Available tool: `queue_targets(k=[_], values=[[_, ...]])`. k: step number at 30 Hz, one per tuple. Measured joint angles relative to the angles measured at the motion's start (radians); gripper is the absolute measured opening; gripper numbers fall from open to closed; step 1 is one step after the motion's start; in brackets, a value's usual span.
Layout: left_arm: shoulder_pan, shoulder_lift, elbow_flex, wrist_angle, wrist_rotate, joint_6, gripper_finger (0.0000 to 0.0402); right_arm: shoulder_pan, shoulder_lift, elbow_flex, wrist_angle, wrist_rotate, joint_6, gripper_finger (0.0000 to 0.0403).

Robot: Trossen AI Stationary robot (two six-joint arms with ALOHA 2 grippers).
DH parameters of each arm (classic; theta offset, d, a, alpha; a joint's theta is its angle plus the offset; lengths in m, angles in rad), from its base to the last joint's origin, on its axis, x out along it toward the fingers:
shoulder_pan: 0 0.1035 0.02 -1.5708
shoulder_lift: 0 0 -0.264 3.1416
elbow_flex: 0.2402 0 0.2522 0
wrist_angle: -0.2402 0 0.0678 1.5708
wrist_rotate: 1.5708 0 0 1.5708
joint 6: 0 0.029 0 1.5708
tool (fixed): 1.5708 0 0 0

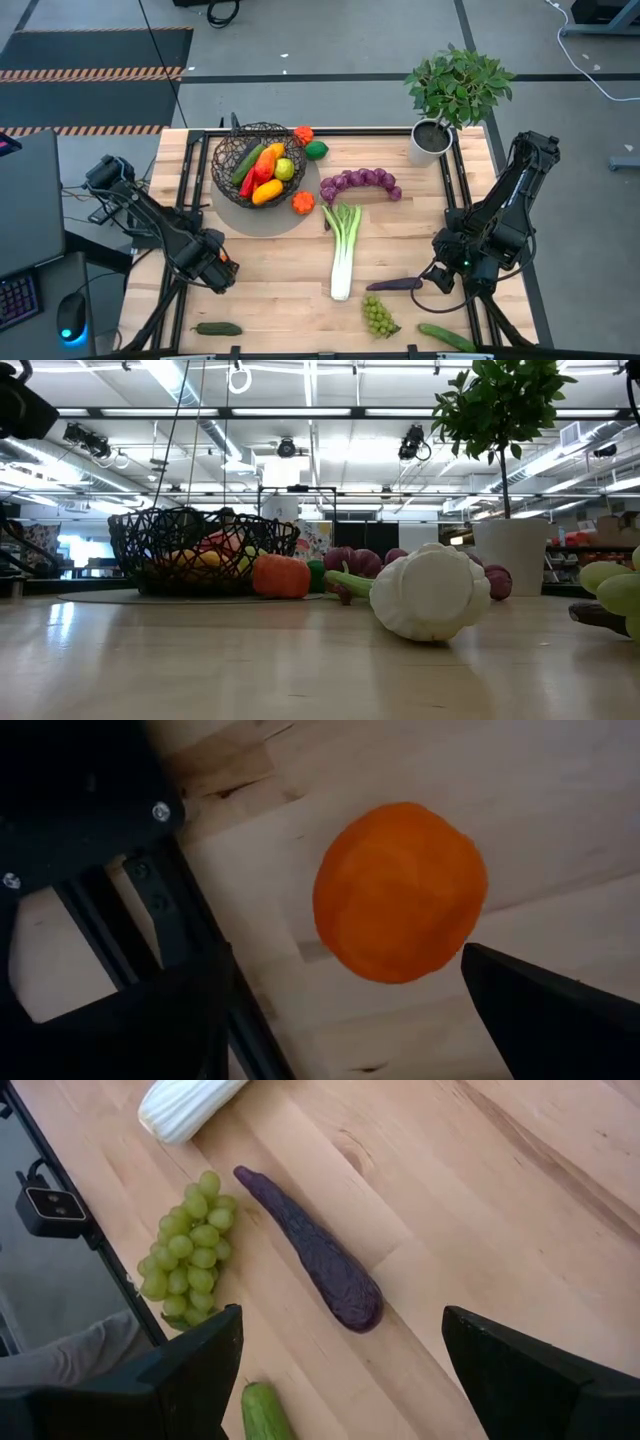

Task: Build produce basket
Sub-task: Put the orange into the wire basket

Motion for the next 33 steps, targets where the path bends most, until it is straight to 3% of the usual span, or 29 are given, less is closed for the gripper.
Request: queue_targets(k=[19,33], values=[[0.081,0.000,0.000,-0.043,-0.116,-0.004,0.0400,-0.002,0.000,0.000,-0.002,0.012,-0.006,0.0345],[0.135,0.000,0.000,-0.106,-0.122,0.048,0.0400,-0.002,0.000,0.000,-0.002,0.012,-0.006,0.0345]])
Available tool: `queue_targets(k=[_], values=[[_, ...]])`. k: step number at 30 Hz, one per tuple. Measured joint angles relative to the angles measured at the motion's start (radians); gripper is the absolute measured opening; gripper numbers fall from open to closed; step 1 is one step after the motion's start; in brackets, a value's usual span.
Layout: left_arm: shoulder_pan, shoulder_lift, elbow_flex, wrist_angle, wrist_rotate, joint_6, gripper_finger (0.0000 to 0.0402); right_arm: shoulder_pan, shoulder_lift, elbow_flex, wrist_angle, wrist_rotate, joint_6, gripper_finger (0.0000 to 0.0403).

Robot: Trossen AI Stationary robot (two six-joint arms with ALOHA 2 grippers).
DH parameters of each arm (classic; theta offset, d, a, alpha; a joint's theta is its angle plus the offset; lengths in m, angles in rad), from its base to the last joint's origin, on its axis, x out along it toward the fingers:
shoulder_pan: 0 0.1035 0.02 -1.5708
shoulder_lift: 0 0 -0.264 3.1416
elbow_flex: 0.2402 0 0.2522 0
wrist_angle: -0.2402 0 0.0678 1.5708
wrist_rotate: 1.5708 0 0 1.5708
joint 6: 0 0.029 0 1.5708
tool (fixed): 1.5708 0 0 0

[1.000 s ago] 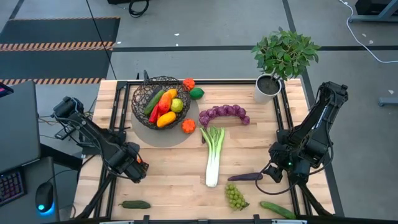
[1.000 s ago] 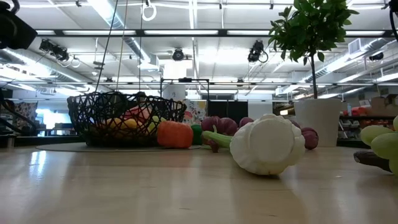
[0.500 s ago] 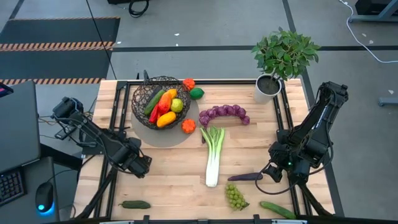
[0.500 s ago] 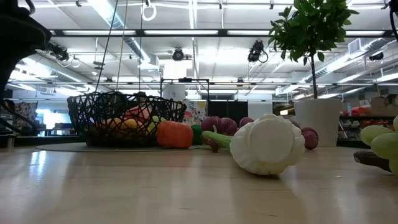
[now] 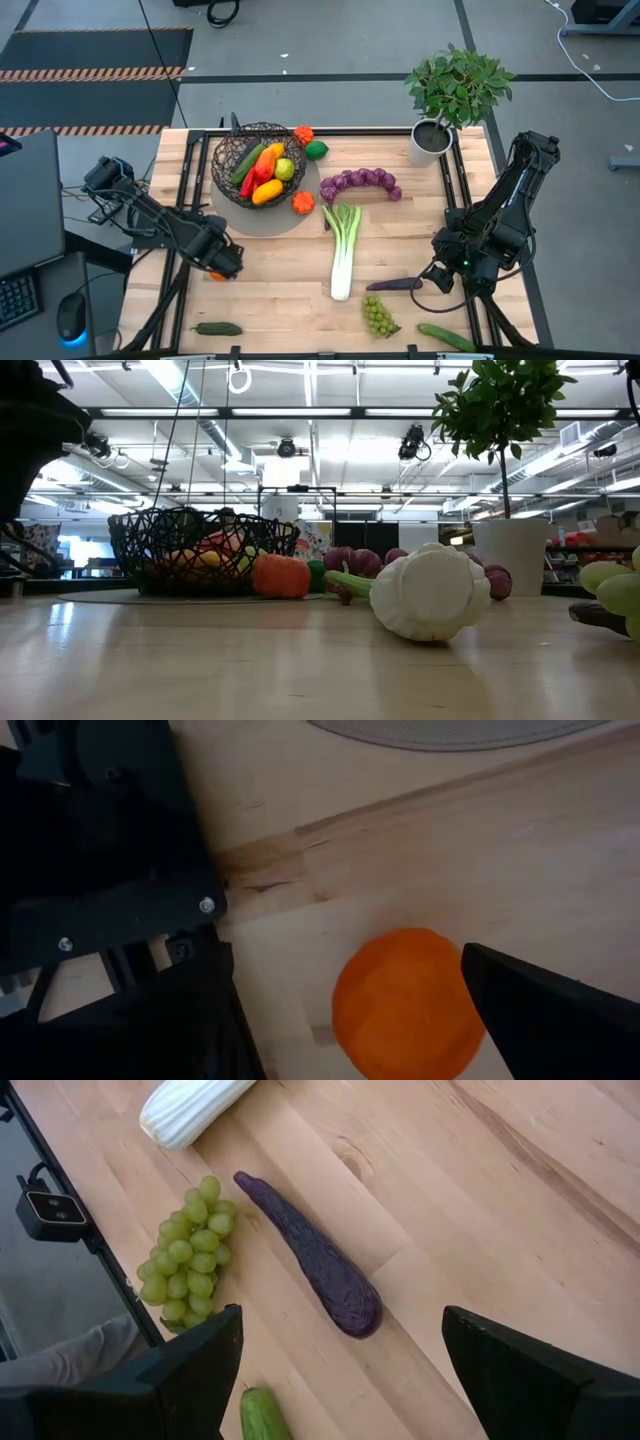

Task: Build produce basket
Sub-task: Put the orange into the wire basket

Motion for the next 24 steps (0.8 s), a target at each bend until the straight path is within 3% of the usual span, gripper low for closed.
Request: queue_targets(k=[12,21,24], values=[[0.035,0.000,0.000,-0.008,0.000,0.038,0.0400,0.000,0.000,0.000,-0.001,0.000,0.000,0.0345],[0.064,0.000,0.000,-0.009,0.042,0.209,0.0400,0.000,0.000,0.000,-0.002,0.000,-0.007,0.0345],[0.079,0.000,0.000,-0.010,0.047,0.179,0.0400,0.000,0.000,0.000,-0.001,0.000,-0.006,0.0345]])
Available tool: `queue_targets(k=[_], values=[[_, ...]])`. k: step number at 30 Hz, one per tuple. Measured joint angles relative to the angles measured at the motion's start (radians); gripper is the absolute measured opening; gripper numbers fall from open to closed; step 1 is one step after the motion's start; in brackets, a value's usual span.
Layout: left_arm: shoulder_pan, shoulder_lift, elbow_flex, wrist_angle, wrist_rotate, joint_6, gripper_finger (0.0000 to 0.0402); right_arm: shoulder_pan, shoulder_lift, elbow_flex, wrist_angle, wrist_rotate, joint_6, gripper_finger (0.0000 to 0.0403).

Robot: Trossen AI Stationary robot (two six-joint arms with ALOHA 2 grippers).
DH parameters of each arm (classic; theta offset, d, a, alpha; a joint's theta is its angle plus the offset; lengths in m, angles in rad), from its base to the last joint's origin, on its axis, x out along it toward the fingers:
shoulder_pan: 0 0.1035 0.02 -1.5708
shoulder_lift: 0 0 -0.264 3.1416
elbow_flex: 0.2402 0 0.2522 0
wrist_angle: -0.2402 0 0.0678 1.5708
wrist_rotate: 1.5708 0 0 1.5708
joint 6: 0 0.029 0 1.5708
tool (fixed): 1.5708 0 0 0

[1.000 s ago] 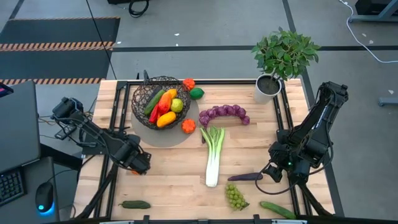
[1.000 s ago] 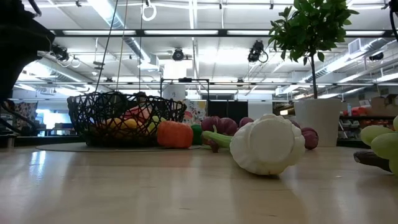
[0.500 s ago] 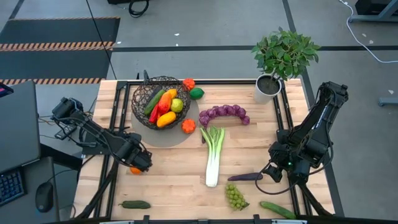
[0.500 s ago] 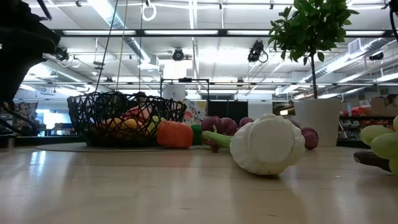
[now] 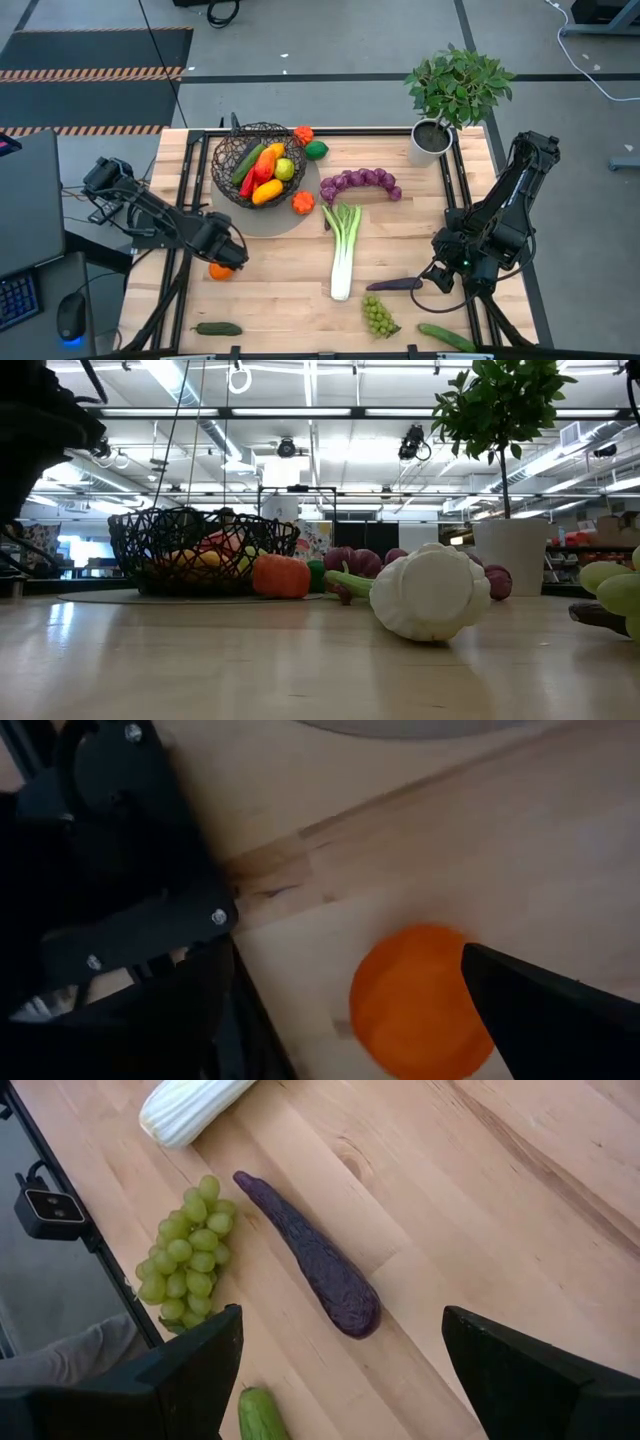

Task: Build produce basket
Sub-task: Put the orange into the wire basket

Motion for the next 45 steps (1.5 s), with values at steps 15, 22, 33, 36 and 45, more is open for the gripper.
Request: queue_targets(k=[15,22,33,36,45], values=[[-0.001,0.044,0.001,0.068,0.128,0.185,0.0400,0.001,0.000,0.000,0.006,-0.008,0.005,0.0345],[0.000,0.044,0.001,0.178,0.204,0.262,0.0400,0.002,0.000,0.000,0.006,-0.039,-0.011,0.0345],[0.002,0.042,0.001,0.290,0.272,0.272,0.0400,0.002,0.000,0.000,0.006,-0.060,-0.021,0.0345],[-0.004,0.059,0.001,0.316,0.269,0.305,0.0400,0.002,0.000,0.000,0.006,-0.061,-0.021,0.0345],[-0.038,0.170,0.000,0.246,0.288,0.402,0.0400,0.002,0.000,0.000,0.006,-0.082,-0.018,0.0345]])
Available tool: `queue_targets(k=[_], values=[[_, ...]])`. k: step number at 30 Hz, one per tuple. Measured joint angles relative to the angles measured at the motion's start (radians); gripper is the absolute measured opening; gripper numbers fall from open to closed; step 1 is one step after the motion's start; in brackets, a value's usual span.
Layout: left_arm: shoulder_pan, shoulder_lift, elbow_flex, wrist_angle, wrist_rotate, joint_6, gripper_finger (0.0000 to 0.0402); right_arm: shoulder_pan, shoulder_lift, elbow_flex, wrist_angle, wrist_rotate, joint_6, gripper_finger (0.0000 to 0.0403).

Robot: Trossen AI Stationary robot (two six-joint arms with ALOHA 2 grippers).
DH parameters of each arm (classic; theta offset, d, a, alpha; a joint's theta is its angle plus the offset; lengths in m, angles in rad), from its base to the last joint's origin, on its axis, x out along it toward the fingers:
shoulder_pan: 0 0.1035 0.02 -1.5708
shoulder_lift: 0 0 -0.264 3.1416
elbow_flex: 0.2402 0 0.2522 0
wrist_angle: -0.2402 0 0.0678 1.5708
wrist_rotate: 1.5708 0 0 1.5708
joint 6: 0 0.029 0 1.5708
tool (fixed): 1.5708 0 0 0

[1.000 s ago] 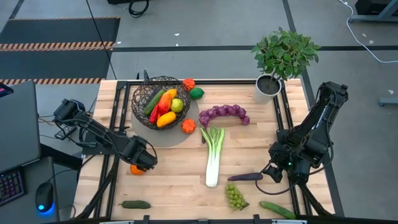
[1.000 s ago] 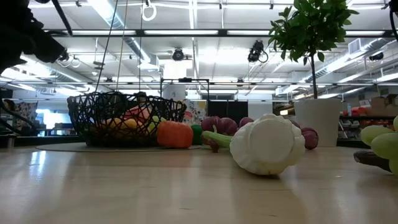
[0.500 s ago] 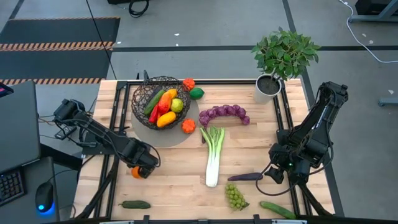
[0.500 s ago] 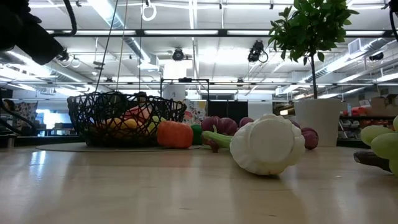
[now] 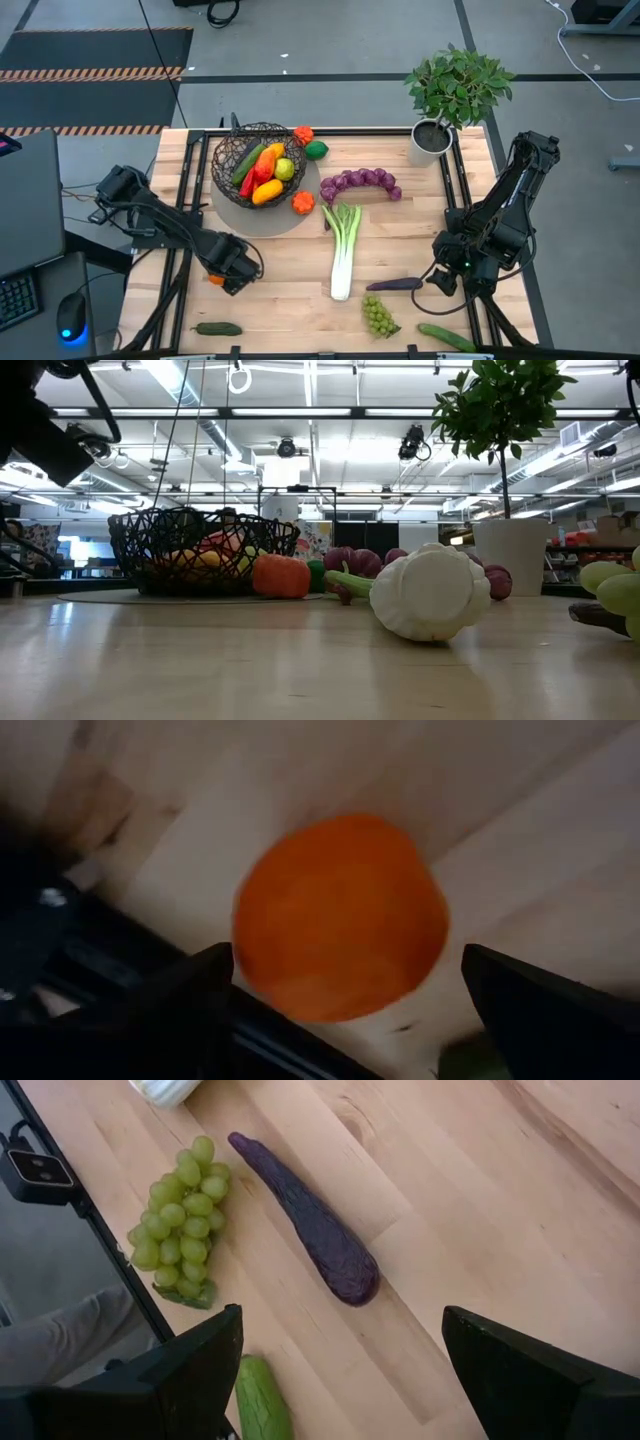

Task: Build produce basket
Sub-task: Put the orange into the wire basket

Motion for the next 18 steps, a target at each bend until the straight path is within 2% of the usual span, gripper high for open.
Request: queue_targets(k=[5,14,18], values=[[-0.017,0.031,0.001,0.140,0.017,0.002,0.0400,0.001,0.000,0.000,0.000,-0.009,-0.002,0.0345],[-0.045,0.126,0.000,0.160,0.044,0.002,0.0399,0.001,0.000,0.000,0.000,-0.009,-0.003,0.0345],[-0.038,0.130,0.000,0.192,0.039,-0.005,0.0381,0.001,0.000,0.000,0.000,-0.008,-0.003,0.0345]])
